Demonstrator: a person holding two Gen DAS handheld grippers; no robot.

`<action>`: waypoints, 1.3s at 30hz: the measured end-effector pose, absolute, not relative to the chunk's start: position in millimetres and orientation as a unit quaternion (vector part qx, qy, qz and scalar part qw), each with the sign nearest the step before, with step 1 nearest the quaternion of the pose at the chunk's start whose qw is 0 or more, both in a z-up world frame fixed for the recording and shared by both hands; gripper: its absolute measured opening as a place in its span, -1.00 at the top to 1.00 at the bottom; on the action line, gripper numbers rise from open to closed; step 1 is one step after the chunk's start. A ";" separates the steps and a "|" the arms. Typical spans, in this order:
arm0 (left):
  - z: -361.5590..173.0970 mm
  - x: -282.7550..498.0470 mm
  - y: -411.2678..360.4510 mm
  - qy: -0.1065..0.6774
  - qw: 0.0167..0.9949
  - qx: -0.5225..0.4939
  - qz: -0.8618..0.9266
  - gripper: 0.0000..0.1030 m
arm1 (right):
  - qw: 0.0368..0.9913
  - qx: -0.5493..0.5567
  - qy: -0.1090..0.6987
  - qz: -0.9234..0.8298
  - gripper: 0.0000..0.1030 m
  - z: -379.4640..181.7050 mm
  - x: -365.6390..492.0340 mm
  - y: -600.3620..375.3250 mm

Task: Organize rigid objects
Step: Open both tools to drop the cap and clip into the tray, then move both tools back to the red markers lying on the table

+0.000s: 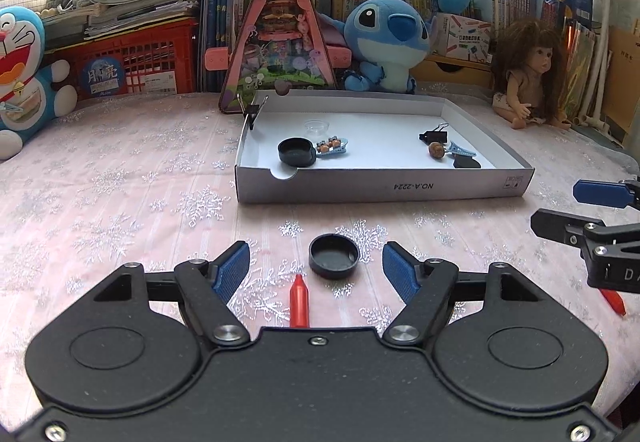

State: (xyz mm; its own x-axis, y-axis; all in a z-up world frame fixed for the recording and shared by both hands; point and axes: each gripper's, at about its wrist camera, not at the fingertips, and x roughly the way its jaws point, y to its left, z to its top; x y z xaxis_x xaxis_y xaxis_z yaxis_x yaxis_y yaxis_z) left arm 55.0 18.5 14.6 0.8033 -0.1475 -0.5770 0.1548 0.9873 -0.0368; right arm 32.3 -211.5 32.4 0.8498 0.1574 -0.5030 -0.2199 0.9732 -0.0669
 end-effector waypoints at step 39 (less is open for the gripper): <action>-11.4 15.7 19.9 0.291 0.955 0.009 -0.062 -0.08 | 0.944 -0.034 0.328 0.007 -0.62 1.3 -31.2 -241.8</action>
State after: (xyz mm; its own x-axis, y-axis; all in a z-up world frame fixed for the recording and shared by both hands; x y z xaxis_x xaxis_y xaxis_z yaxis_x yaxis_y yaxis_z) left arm 15.7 19.9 -11.4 0.8227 -0.1141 -0.5569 0.1243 0.9921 -0.0196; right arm -31.2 -241.8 1.3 0.7850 -0.0087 -0.6194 -0.0365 0.9975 -0.0603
